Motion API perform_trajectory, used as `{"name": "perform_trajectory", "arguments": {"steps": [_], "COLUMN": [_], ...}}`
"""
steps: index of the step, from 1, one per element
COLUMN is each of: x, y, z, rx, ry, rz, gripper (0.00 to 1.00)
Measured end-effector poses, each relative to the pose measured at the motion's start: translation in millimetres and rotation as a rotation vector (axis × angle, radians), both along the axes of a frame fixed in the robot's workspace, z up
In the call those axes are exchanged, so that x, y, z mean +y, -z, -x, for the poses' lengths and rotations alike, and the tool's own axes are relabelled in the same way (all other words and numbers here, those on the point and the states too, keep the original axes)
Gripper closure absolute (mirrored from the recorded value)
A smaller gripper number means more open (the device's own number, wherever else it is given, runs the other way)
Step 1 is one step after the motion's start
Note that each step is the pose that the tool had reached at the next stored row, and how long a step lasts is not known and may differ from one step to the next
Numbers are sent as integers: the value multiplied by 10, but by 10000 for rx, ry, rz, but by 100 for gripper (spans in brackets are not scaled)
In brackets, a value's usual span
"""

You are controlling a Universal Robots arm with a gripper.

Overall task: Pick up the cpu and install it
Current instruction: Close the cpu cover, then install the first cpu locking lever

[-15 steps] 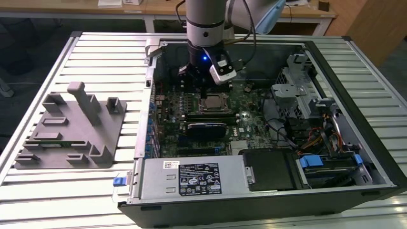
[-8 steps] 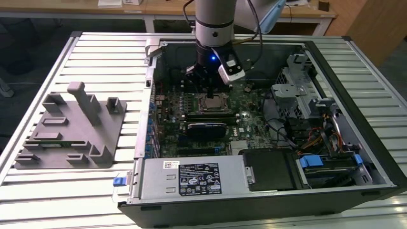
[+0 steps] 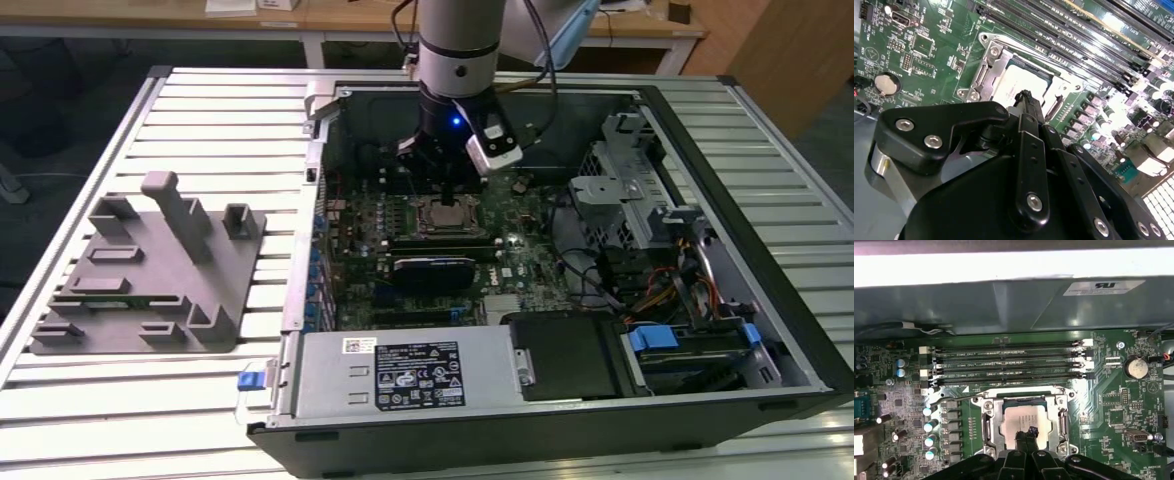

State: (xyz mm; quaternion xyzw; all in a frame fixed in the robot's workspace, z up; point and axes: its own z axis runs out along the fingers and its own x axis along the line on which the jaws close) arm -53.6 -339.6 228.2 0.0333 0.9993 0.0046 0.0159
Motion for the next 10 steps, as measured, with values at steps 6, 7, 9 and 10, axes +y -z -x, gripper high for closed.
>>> {"name": "perform_trajectory", "arguments": {"steps": [6,7,9,10], "x": [0,0,0,0], "y": [-49,-49,-55,-55], "z": [0,0,0,0], "rx": [-1,-2,-1,-1], "ry": [-1,-1,-1,-1], "rz": [-2,-3,-1,-1], "gripper": [89,89,89,89]}}
